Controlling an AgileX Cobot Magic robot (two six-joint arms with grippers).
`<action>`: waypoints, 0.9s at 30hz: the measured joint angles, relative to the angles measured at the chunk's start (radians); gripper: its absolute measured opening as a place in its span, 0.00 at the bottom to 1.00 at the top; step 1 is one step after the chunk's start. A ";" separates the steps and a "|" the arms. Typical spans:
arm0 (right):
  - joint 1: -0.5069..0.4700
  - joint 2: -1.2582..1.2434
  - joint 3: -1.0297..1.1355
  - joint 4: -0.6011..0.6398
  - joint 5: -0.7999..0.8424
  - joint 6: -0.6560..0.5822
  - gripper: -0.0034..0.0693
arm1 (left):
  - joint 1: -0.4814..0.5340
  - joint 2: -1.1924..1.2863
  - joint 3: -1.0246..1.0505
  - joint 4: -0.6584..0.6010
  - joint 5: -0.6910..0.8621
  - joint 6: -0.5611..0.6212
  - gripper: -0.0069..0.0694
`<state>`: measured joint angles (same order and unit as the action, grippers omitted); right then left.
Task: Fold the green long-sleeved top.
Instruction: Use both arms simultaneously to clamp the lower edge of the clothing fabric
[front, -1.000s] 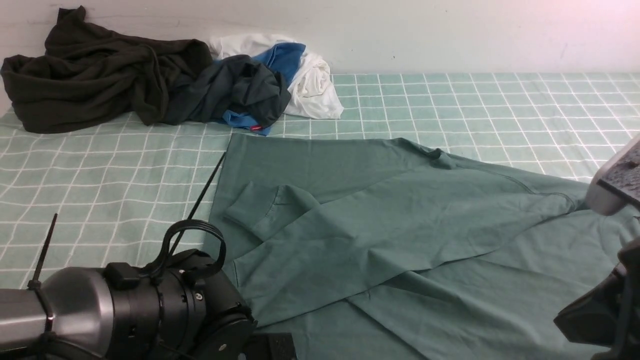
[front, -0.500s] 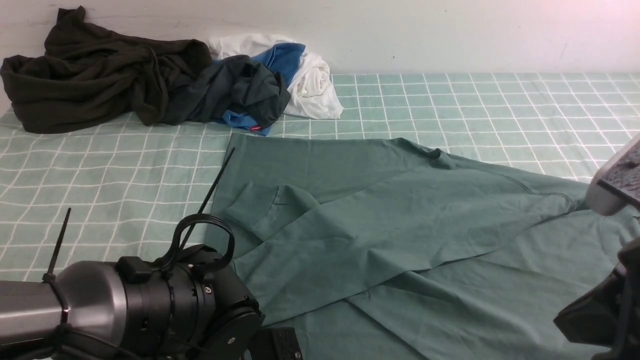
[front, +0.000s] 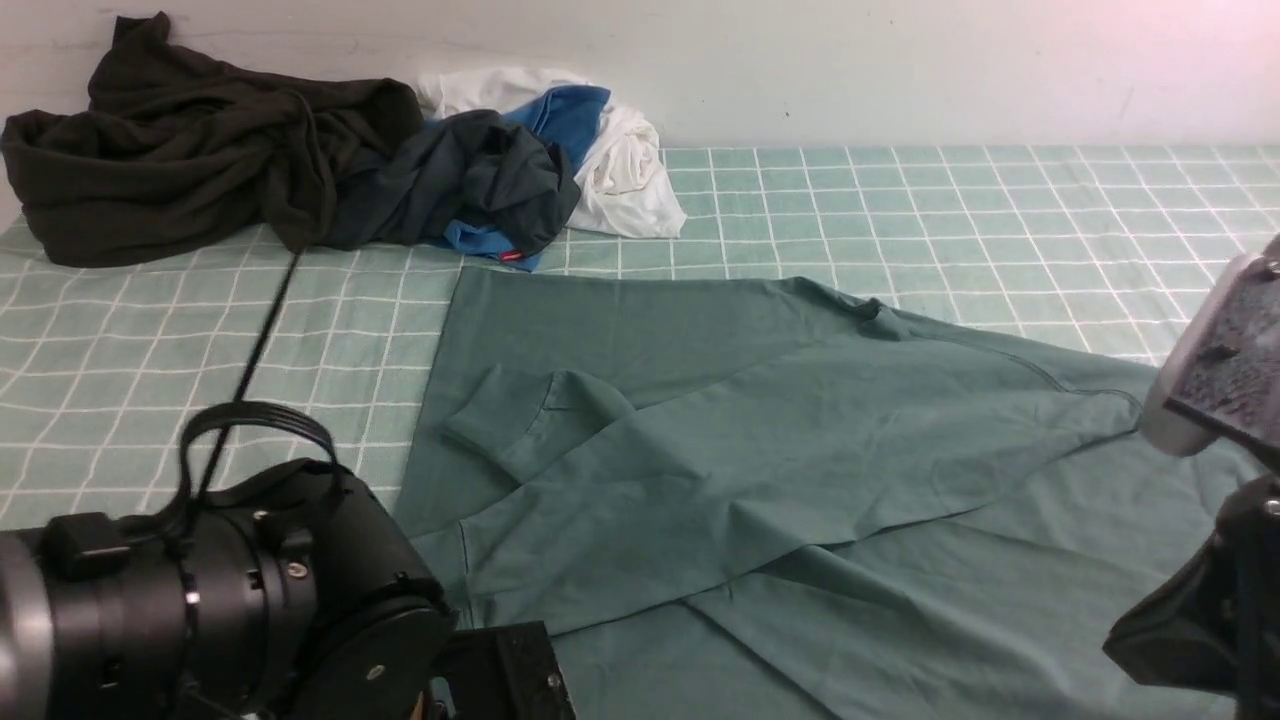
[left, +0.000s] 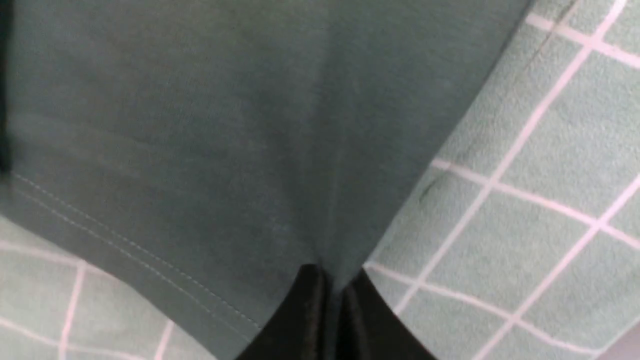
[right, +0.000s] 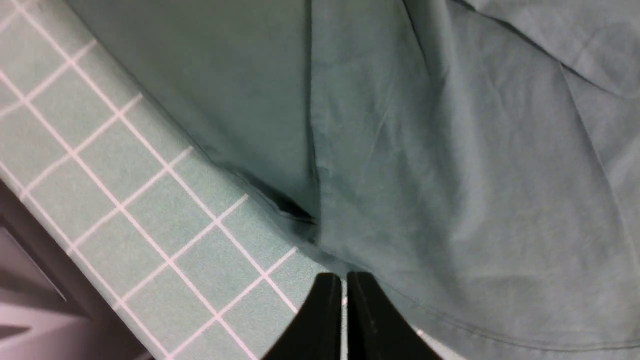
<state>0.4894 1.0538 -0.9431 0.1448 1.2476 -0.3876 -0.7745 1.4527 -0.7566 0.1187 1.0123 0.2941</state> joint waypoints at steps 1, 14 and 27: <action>0.000 0.014 0.000 0.000 0.000 -0.021 0.13 | 0.012 -0.017 0.007 0.000 0.019 -0.006 0.10; 0.001 0.187 0.297 -0.167 -0.169 -0.257 0.69 | 0.116 -0.114 0.127 -0.021 0.052 -0.019 0.10; 0.001 0.244 0.458 -0.385 -0.463 -0.267 0.61 | 0.116 -0.114 0.128 -0.033 0.008 -0.019 0.10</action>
<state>0.4905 1.2975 -0.4846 -0.2405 0.7845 -0.6547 -0.6588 1.3391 -0.6285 0.0857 1.0204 0.2756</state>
